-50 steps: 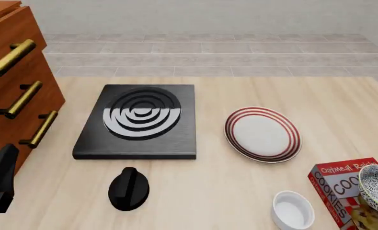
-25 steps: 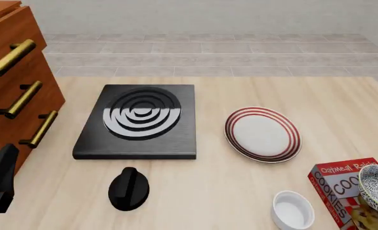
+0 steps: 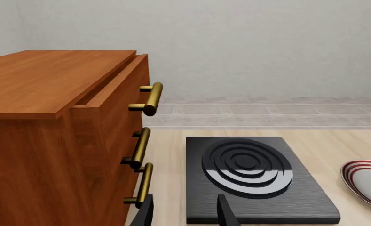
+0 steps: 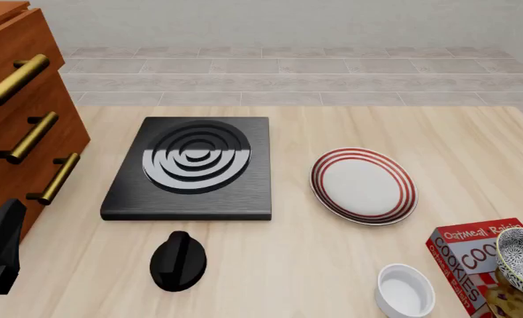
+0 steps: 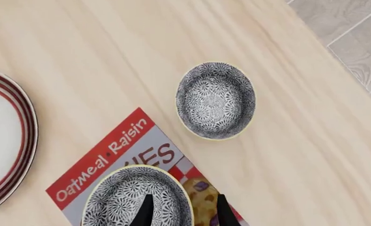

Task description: Pick the akita bowl on the cookies box and place it on the plate.

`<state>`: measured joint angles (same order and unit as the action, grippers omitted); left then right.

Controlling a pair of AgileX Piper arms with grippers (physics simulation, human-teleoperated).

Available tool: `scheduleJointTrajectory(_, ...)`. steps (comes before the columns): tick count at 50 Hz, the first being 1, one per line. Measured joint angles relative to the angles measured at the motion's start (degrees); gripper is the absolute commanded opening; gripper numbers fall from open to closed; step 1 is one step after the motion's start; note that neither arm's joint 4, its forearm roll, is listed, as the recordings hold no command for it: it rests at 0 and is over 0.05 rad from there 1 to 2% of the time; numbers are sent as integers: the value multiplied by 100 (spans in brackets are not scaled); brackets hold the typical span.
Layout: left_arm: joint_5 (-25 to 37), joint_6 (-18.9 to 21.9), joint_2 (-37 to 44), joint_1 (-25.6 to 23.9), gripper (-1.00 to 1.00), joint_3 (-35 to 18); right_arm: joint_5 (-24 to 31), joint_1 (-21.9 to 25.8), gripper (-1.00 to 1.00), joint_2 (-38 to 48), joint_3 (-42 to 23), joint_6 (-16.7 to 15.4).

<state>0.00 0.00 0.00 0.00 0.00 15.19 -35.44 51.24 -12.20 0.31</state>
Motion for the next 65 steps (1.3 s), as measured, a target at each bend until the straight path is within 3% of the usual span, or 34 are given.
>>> scheduleJointTrajectory(12, 0, 0, 0, 0, 100, 0, -358, 47, 100, 174, 134, 56)
scheduleJointTrajectory(13, 0, 0, 0, 0, 100, 0, -373, 56, -100, 167, 144, 81)
scheduleJointTrajectory(43, 0, 0, 0, 0, 100, 0, 239, 306, -100, -476, -71, 210)
scheduleJointTrajectory(55, 0, 0, 0, 0, 100, 0, 865, 619, -100, -941, -425, 479)
scheduleJointTrajectory(65, 0, 0, 0, 0, 100, 0, 1168, 1124, -100, -1158, -847, 888)
